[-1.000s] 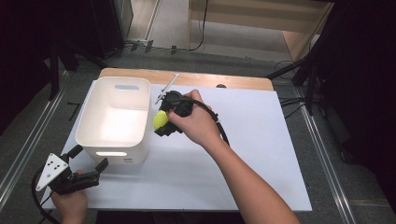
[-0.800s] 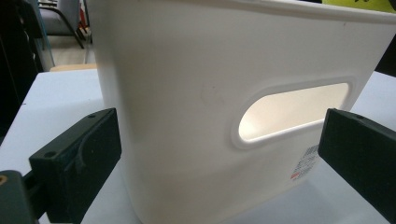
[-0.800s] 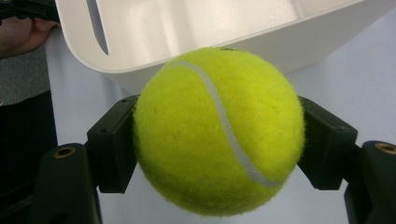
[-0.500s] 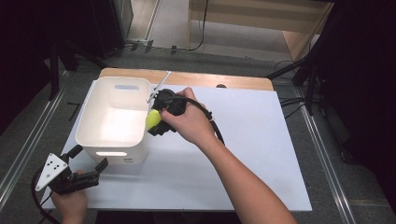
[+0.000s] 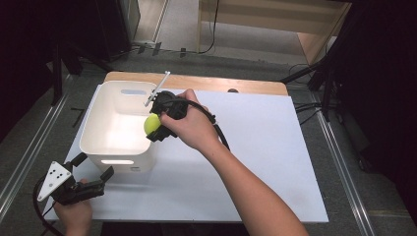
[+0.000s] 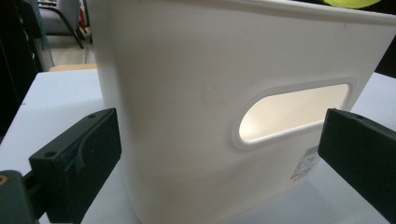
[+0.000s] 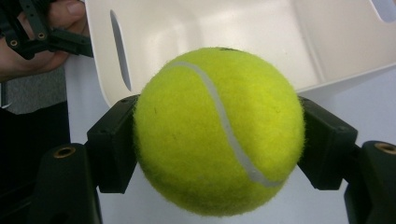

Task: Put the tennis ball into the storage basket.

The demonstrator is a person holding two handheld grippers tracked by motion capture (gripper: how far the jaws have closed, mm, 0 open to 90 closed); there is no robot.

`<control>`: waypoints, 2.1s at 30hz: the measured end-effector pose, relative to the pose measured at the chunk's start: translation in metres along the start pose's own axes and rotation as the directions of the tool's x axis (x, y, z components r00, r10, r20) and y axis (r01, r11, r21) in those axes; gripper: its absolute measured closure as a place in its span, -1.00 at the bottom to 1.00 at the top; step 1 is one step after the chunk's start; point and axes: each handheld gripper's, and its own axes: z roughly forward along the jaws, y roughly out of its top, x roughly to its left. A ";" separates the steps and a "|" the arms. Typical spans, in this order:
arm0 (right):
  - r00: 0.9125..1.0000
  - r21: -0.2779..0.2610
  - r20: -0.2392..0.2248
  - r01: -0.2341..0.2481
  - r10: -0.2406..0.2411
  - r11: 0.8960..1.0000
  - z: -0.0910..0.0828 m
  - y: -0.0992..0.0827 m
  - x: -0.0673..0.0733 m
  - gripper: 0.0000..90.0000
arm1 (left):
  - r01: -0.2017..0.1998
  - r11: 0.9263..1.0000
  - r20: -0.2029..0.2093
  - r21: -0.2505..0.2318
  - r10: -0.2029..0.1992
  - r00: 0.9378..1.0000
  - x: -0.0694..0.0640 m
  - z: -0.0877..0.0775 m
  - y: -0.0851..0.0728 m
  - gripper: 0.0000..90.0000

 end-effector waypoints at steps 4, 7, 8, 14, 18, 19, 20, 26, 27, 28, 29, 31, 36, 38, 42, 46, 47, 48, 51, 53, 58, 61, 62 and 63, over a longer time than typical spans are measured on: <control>1.000 -0.007 -0.008 0.010 -0.010 1.000 0.002 0.006 0.003 -0.48 | 0.001 1.000 0.000 -0.001 -0.001 1.000 0.000 0.000 0.000 -1.00; 1.000 -0.003 -0.012 0.013 -0.013 1.000 0.005 0.010 0.005 -0.48 | 0.001 1.000 0.000 -0.001 -0.001 1.000 0.000 0.000 0.000 -1.00; 1.000 -0.006 -0.012 0.024 -0.024 1.000 0.006 0.011 0.005 -0.48 | 0.002 1.000 0.000 -0.002 -0.002 1.000 0.000 0.000 0.000 -1.00; 1.000 0.000 -0.018 0.025 -0.025 1.000 0.011 0.016 0.008 -0.48 | 0.002 1.000 0.001 -0.002 -0.002 1.000 0.000 0.000 0.000 -1.00; 0.999 -0.003 -0.027 0.021 -0.021 1.000 0.014 0.018 0.009 -0.48 | 0.002 1.000 0.000 -0.002 -0.002 1.000 0.000 0.000 0.000 -1.00; 0.999 0.001 -0.026 0.024 -0.024 1.000 0.015 0.019 0.010 -0.48 | 0.001 1.000 0.000 -0.002 -0.001 1.000 0.000 0.000 0.000 -1.00; 0.999 0.001 -0.031 0.021 -0.021 1.000 0.016 0.019 0.010 -0.48 | 0.002 1.000 0.001 -0.003 -0.002 1.000 0.000 0.000 0.000 -1.00; 0.999 0.002 -0.042 0.032 -0.032 0.999 0.024 0.024 0.013 -0.48 | 0.004 1.000 0.001 -0.003 -0.004 1.000 0.000 0.000 0.000 -1.00; 0.999 0.001 -0.043 0.032 -0.032 0.999 0.025 0.025 0.013 -0.48 | 0.004 1.000 0.001 -0.003 -0.004 1.000 0.000 0.000 0.000 -1.00; 0.999 0.004 -0.044 0.029 -0.029 1.000 0.027 0.025 0.014 -0.48 | 0.003 1.000 0.002 -0.003 -0.003 1.000 0.000 0.000 0.000 -1.00; 0.998 0.001 -0.044 0.036 -0.036 0.999 0.028 0.026 0.014 -0.48 | 0.002 1.000 0.002 -0.003 -0.002 1.000 0.000 0.000 0.000 -1.00; 0.998 0.002 -0.047 0.037 -0.037 0.999 0.031 0.027 0.014 -0.48 | 0.003 1.000 0.002 -0.003 -0.003 1.000 0.000 0.000 0.000 -1.00; 0.998 0.019 -0.046 0.042 -0.041 0.999 0.039 0.029 0.015 -0.48 | 0.004 1.000 0.003 -0.005 -0.004 1.000 0.001 0.000 0.000 -1.00; 0.998 0.030 -0.046 0.050 -0.049 0.998 0.042 0.029 0.016 -0.48 | 0.004 1.000 0.003 -0.005 -0.004 1.000 0.001 0.000 0.000 -1.00; 0.998 0.048 -0.034 0.056 -0.054 0.997 0.047 0.030 0.017 -0.48 | 0.005 1.000 0.003 -0.006 -0.005 1.000 0.001 0.001 0.000 -1.00; 0.997 0.068 -0.031 0.066 -0.064 0.996 0.052 0.029 0.016 -0.48 | 0.006 1.000 0.003 -0.003 -0.006 1.000 0.001 0.000 0.000 -1.00; 0.997 0.066 -0.033 0.066 -0.063 0.996 0.053 0.028 0.016 -0.48 | 0.004 1.000 0.004 0.000 -0.004 1.000 0.001 0.000 0.000 -1.00; 0.997 0.066 -0.032 0.067 -0.065 0.996 0.054 0.028 0.016 -0.49 | 0.006 1.000 0.004 -0.001 -0.006 1.000 0.001 0.000 0.000 -1.00; 0.998 0.076 -0.019 0.067 -0.066 0.995 0.057 0.028 0.018 -0.52 | 0.007 1.000 0.004 -0.001 -0.007 1.000 0.001 0.000 0.000 -1.00; 0.997 0.081 -0.018 0.079 -0.078 0.994 0.058 0.027 0.019 -0.65 | 0.011 1.000 0.005 -0.006 -0.011 1.000 0.001 0.000 0.000 -1.00; 0.997 0.070 0.001 0.079 -0.079 0.994 0.052 0.027 0.021 -0.76 | 0.012 1.000 0.006 -0.006 -0.012 1.000 0.002 0.000 0.000 -1.00; 0.997 0.050 0.016 0.077 -0.078 0.996 0.045 0.025 0.021 -0.78 | 0.012 1.000 0.006 -0.008 -0.012 1.000 0.002 0.000 0.000 -1.00; 0.997 0.041 0.024 0.075 -0.076 0.996 0.043 0.024 0.021 -0.80 | 0.012 1.000 0.006 -0.007 -0.012 1.000 0.002 0.000 0.000 -1.00; 0.997 0.032 0.030 0.070 -0.071 0.997 0.040 0.023 0.021 -0.80 | 0.012 1.000 0.007 -0.007 -0.012 1.000 0.002 0.000 0.000 -1.00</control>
